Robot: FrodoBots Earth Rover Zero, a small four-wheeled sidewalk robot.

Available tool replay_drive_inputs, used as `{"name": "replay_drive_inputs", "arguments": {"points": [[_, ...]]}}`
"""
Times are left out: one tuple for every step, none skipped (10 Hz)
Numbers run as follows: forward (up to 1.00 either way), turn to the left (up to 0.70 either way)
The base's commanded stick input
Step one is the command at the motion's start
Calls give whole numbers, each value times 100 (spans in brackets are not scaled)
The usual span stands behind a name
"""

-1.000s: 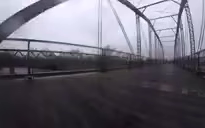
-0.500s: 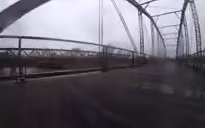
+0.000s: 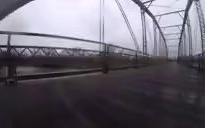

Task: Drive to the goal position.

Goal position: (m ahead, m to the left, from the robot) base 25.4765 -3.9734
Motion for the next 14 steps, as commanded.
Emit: {"name": "replay_drive_inputs", "arguments": {"points": [[100, -20], [100, -21], [100, -6], [100, -10], [100, -18], [100, -20], [100, -17], [100, -20], [100, -28], [100, -31], [100, -37], [100, -40], [100, -40], [100, -40]]}}
